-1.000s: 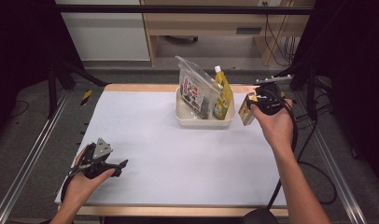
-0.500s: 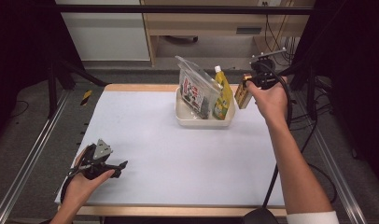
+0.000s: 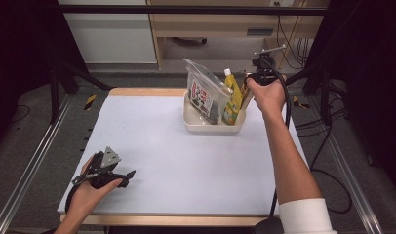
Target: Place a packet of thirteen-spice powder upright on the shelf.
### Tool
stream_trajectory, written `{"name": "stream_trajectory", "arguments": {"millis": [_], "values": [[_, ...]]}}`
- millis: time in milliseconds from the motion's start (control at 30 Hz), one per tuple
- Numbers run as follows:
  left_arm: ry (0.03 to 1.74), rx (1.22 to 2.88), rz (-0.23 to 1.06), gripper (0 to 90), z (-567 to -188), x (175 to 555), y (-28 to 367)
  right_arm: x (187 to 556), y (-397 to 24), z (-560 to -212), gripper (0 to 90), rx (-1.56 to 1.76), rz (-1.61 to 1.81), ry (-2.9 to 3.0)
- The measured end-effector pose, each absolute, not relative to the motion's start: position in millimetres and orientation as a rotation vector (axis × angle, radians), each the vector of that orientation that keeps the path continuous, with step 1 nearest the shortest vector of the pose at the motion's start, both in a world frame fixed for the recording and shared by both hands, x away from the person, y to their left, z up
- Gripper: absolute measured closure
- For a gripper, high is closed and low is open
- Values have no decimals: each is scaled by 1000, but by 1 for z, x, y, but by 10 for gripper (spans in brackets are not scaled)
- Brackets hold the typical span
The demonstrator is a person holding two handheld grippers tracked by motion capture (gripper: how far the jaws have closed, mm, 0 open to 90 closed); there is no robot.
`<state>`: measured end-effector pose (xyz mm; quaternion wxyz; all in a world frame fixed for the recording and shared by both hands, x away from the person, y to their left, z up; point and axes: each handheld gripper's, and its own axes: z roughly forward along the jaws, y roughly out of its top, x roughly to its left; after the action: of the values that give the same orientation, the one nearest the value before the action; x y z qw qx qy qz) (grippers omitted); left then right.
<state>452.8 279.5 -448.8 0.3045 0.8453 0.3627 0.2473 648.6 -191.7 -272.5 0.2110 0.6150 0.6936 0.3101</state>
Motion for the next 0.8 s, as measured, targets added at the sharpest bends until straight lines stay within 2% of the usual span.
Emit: {"name": "stream_trajectory", "arguments": {"millis": [800], "values": [[949, 2270, 644, 120, -453, 453, 275, 661, -184, -294, 680, 1767, 828, 1889]]}}
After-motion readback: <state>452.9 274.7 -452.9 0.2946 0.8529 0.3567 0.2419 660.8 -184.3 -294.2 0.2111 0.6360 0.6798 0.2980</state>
